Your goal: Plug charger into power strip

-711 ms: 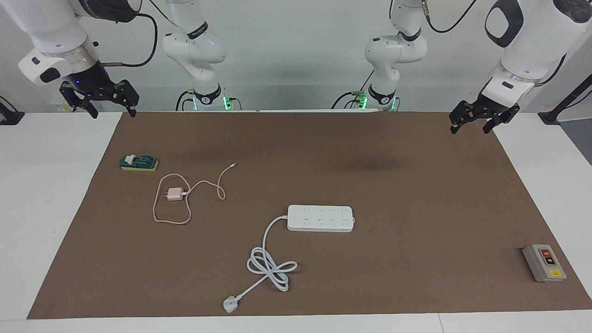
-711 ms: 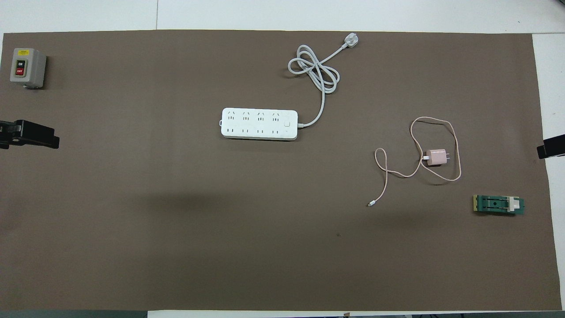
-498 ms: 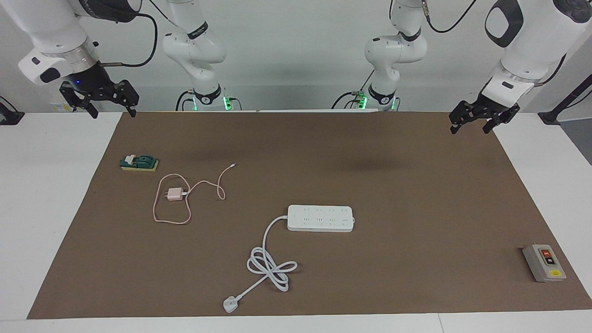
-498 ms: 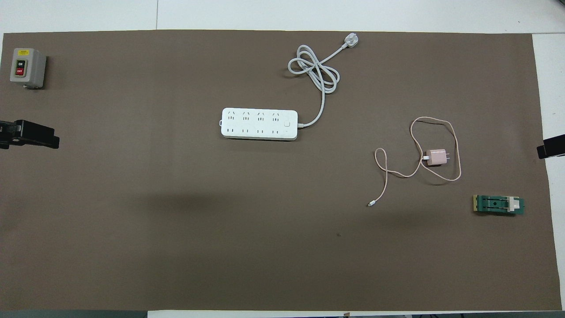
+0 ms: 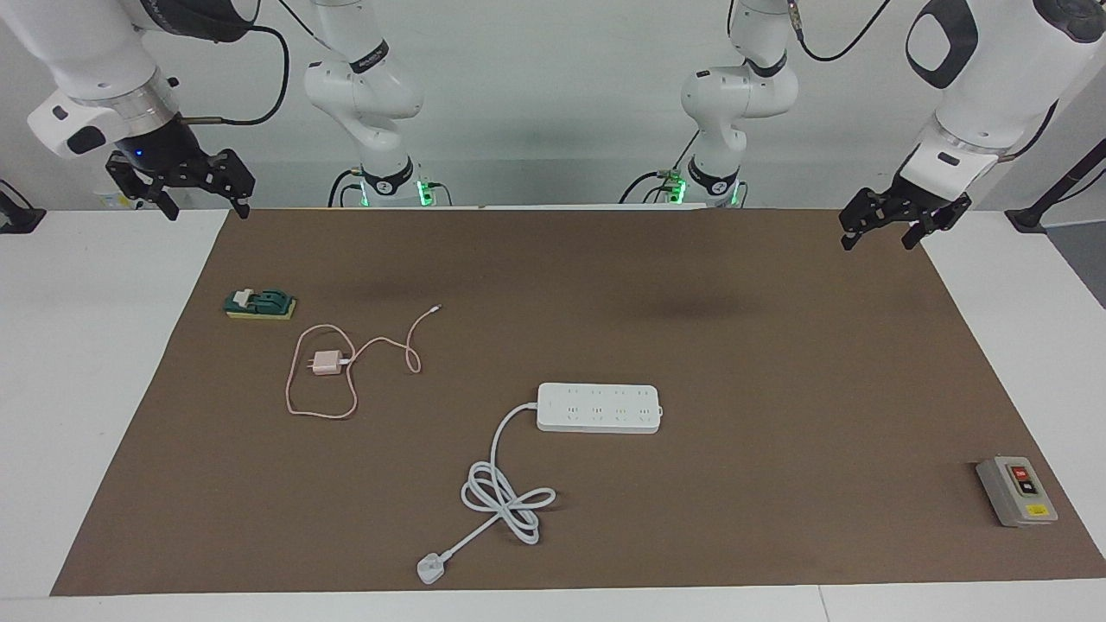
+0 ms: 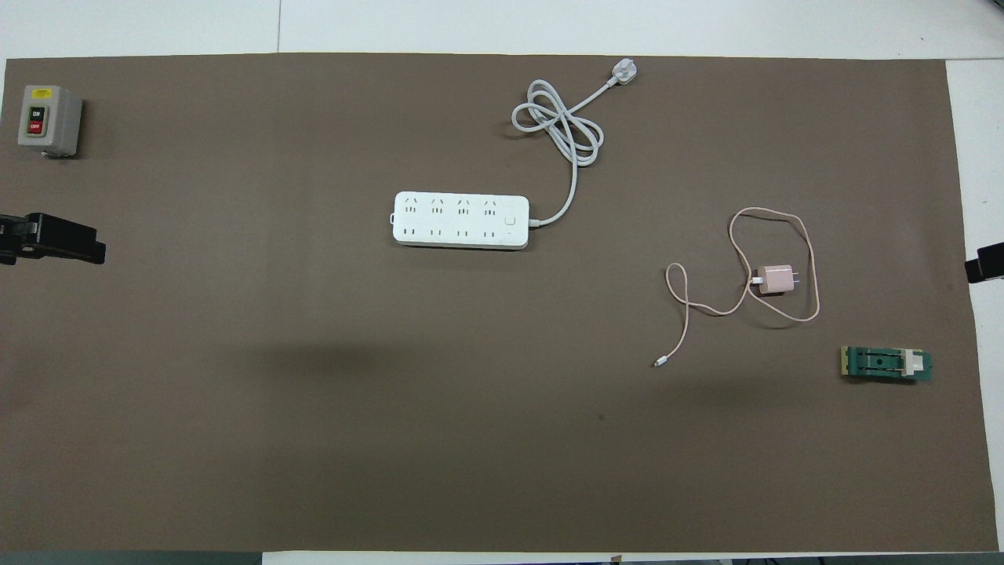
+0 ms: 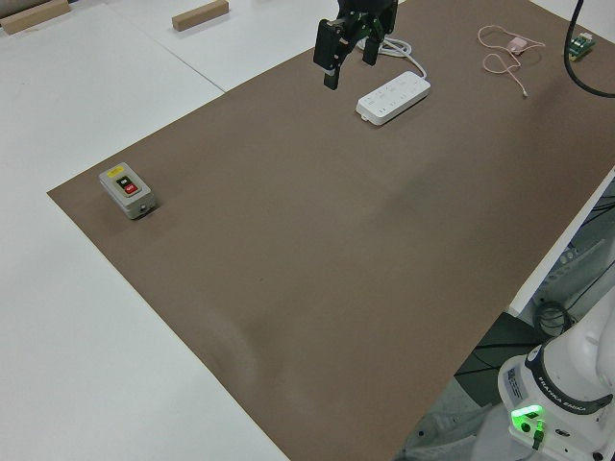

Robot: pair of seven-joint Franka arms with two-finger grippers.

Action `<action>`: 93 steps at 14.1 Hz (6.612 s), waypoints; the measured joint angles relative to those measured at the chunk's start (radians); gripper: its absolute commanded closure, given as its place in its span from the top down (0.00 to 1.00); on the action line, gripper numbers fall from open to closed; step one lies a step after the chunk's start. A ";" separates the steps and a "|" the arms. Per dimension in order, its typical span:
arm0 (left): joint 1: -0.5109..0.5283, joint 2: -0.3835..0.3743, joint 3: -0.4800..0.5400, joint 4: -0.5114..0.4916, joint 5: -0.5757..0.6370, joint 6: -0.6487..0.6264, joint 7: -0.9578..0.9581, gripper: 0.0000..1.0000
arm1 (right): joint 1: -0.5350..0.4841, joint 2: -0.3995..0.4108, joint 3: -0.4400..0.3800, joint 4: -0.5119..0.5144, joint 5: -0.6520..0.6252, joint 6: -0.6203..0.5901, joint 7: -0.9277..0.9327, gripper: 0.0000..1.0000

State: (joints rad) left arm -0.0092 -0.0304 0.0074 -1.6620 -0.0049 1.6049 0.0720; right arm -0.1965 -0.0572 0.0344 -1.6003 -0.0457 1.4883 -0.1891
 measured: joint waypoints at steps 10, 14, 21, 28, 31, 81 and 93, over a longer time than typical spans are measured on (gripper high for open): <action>0.000 0.000 0.000 0.000 0.000 0.000 0.000 1.00 | -0.029 -0.001 0.004 -0.113 0.024 0.025 0.264 1.00; 0.000 0.000 0.000 0.000 0.000 0.000 0.000 1.00 | -0.030 0.014 0.005 -0.211 0.146 0.091 0.501 1.00; 0.000 0.000 0.000 0.000 0.000 0.000 0.000 1.00 | -0.075 0.168 0.000 -0.236 0.367 0.194 0.803 1.00; 0.000 0.000 0.000 0.000 0.000 0.000 0.000 1.00 | -0.109 0.309 -0.003 -0.236 0.553 0.296 1.009 1.00; 0.000 0.000 0.000 0.000 0.000 0.000 0.000 1.00 | -0.135 0.379 -0.004 -0.234 0.594 0.303 1.012 1.00; -0.165 0.294 -0.007 -0.504 -1.737 0.057 0.790 1.00 | -0.152 0.411 0.039 -0.202 0.678 0.275 1.021 0.00; -0.194 0.294 -0.006 -0.502 -1.759 0.098 0.789 1.00 | 0.180 0.264 0.061 -0.196 0.804 0.350 1.411 0.00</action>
State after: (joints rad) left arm -0.2035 0.2636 0.0015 -2.1641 -1.7637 1.7025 0.8605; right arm -0.0161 0.2070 0.0954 -1.7958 0.7581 1.8384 1.2214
